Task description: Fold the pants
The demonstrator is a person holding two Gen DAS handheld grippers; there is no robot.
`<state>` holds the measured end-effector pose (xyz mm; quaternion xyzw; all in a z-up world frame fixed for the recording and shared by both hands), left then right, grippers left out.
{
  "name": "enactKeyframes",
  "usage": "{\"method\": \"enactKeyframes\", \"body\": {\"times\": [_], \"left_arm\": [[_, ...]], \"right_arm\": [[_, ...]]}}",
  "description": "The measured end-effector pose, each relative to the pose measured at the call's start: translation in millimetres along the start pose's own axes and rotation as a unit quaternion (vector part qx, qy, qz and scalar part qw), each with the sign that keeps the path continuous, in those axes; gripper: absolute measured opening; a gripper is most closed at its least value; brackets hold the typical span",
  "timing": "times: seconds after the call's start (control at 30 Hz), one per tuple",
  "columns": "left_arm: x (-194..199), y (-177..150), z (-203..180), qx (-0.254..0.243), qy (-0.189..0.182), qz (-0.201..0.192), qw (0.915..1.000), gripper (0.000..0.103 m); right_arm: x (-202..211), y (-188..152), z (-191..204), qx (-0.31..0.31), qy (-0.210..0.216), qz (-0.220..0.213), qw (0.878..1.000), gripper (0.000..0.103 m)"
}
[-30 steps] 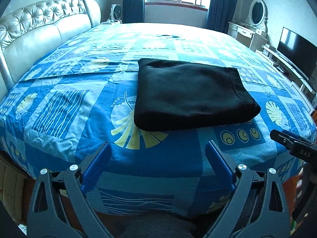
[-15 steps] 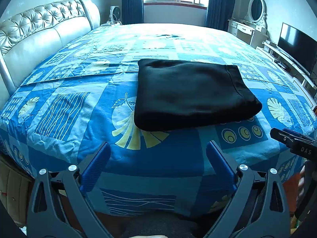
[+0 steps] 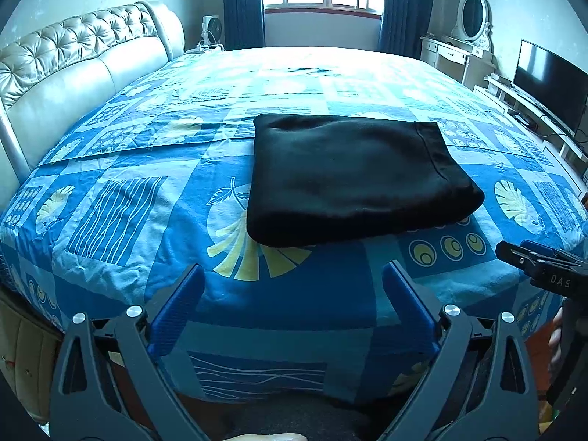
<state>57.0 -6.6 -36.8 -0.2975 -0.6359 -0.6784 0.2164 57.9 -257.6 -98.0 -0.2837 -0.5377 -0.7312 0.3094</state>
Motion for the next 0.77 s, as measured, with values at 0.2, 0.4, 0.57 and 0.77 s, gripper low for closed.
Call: {"method": "enactKeyframes", "body": {"times": [0.2,0.4,0.57,0.77], "left_arm": [[-0.8,-1.0,-0.6,0.004,-0.004,0.004,1.0000,0.097],[-1.8,-0.7,1.8,0.020,-0.010,0.008,0.9997,0.101],[8.5,19.7,2.8,0.025,-0.040,-0.023,0.9986,0.101],[-35.9,63.2,65.2,0.017,0.021,-0.034,0.9991,0.101]], "right_arm": [[-0.9,-1.4,1.5,0.002,0.002,0.002,1.000,0.083],[-1.3,-3.1,3.2,0.001,0.004,0.003,1.000,0.083],[-2.6,-2.5,8.3,-0.007,0.027,0.011,1.000,0.083],[-8.7,56.6,-3.3,-0.020,0.039,-0.022,0.999,0.086]]}}
Point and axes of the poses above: each gripper's, at about its wrist camera, not at the fingertips, and x roughly against the way its jaws point, z to its left, y to its top, the point moved 9 cm from there along -x, roughly the way its jaws point, and after that the axes turned 3 degrees about -z, right-handed, at the moved point
